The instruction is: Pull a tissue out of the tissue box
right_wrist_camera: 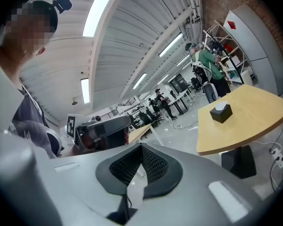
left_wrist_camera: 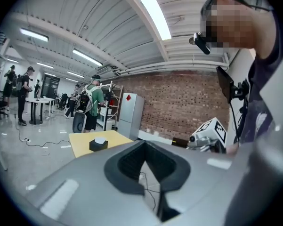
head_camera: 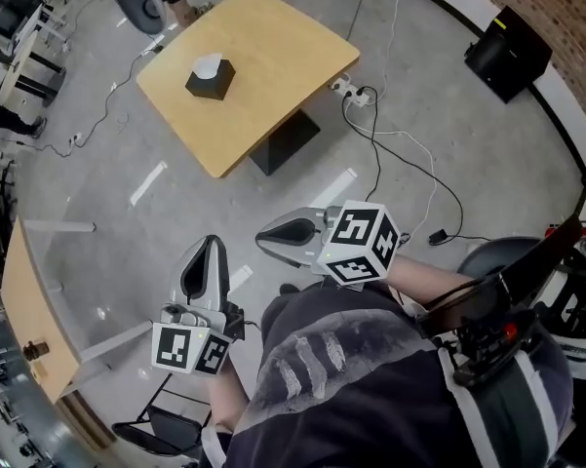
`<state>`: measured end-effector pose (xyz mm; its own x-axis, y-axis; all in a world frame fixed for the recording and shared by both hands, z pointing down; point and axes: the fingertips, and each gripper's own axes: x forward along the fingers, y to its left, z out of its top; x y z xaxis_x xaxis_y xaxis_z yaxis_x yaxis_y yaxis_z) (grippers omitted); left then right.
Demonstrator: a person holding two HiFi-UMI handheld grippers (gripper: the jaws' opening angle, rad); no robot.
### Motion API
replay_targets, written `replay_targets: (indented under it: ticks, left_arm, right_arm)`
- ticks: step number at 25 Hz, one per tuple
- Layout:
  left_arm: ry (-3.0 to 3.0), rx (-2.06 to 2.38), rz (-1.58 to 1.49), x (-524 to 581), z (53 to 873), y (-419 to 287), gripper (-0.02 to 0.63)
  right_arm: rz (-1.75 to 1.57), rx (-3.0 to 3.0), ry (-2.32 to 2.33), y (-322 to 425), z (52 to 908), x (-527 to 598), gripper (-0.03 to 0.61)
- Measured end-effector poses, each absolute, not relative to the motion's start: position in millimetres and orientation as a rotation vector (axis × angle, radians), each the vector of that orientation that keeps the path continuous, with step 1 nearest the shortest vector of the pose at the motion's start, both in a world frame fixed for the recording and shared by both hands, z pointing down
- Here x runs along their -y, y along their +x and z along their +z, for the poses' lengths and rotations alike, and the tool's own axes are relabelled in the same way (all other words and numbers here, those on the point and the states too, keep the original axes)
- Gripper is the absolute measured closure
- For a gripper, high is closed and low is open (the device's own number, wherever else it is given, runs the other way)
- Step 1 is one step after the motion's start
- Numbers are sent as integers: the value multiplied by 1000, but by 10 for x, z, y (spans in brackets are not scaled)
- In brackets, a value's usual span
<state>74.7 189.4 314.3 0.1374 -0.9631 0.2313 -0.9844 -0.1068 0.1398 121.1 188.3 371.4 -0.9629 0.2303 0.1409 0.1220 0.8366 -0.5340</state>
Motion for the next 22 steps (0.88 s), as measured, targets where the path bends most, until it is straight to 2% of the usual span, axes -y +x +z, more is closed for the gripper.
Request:
replay_targets:
  ticks: [9,13,16,22]
  left_arm:
    - [2190,1819,124,-1794,3268,701,611]
    - [2225,1768,110,-1771,3348,523,611]
    - [2270,1762,75,-1778,3294,341,611]
    - [2254,1788,3,-1894,3270,-268,611]
  right_arm:
    - [781,2844,-317,1185,3675,-1930,580]
    - [815,2850,-182,1068,3769,-1896,581]
    - [859,2830,-145,872,3824,-1892,581]
    - [730,2837,-125,297,3712,-1977,581]
